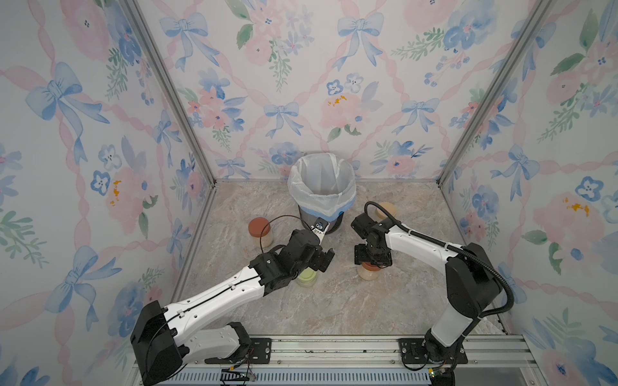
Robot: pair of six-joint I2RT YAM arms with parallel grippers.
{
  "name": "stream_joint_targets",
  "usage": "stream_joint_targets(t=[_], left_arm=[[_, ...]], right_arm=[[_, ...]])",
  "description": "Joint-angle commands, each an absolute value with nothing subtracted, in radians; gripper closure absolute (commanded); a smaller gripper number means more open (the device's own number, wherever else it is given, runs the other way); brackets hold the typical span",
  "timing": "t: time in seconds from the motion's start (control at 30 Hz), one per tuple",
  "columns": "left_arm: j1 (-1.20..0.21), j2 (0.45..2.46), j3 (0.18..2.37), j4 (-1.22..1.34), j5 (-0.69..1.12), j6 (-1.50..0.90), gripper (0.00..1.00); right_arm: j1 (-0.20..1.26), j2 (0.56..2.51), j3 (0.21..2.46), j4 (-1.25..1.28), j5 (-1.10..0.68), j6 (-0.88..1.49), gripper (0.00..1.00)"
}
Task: Empty moldy rice from jars
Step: Pick up the jar from the center of the board.
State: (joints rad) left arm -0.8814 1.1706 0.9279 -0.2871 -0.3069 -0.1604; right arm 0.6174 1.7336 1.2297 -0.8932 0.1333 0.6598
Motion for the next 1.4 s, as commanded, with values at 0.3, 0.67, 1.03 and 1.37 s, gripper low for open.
stream_joint_targets(t=[0.3,0.67,1.03,1.37], left_arm=[[-0.82,1.165,0.963,-0.286,-0.149,-0.088,0.02],[-0.813,1.162,0.923,-0.233,-0.068,-0.017,0.02],[-0.812,1.038,0.749,0.008,0.059,0.036,0.02],[-0.811,0.974,0.586,0.215,0.265,0.087,0.02]], right_arm=[[0.647,1.693,1.271,-0.974,0.173,0.642,1.0],[0.647,1.604,1.361,-1.086,0.11,0.541,1.0],[0.626,1.508,1.454,-1.154,-0.082,0.451,1.0],[0.607,1.459,1.508,-1.194,-0.306,0.362,1.0]])
